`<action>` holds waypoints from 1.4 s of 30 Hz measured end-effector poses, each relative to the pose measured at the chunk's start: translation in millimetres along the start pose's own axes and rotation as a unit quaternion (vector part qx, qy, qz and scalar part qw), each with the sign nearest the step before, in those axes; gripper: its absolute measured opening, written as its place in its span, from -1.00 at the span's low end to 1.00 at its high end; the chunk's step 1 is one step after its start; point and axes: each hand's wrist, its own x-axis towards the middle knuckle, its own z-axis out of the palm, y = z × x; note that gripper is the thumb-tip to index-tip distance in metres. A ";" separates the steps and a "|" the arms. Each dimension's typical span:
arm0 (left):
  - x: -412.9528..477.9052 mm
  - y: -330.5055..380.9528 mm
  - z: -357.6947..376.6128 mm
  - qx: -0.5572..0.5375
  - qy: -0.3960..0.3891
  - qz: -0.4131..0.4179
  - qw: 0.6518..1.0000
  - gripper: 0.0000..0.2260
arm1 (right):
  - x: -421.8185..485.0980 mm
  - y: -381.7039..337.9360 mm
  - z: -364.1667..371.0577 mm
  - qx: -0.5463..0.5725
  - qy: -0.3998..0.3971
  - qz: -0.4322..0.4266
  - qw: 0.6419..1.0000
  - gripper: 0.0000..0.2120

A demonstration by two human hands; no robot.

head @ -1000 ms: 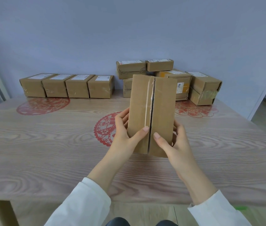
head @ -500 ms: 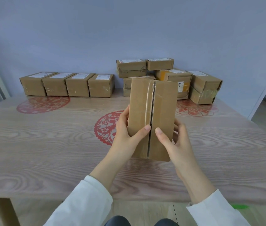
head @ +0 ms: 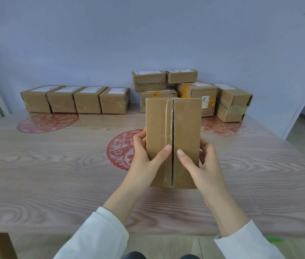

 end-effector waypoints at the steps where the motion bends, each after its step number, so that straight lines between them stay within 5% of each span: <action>1: -0.1 -0.1 0.2 -0.002 0.001 0.003 1.000 -0.47 | 0.5 -2.1 -0.2 0.004 0.000 -0.001 1.000 -0.40; 4: -2.0 -1.0 0.7 0.008 -0.004 0.008 1.000 -0.38 | 2.5 -5.9 -0.1 0.000 0.014 0.002 1.000 -0.23; 10: 1.6 8.7 -0.5 0.023 0.004 0.018 1.000 -0.42 | -0.5 -4.5 3.0 0.016 0.011 -0.008 1.000 -0.43; 18: 2.5 8.4 -0.8 0.037 -0.017 0.028 0.999 -0.28 | 2.0 -2.9 3.2 0.029 0.025 -0.004 0.999 -0.50; 34: 0.1 14.4 -0.3 0.068 -0.005 0.063 0.996 -0.38 | -1.2 -4.2 6.9 0.041 0.015 -0.021 0.999 -0.60; 42: -2.5 12.5 1.3 0.052 -0.011 0.085 0.995 -0.25 | 1.1 -9.3 3.3 0.026 0.002 -0.040 0.999 -0.39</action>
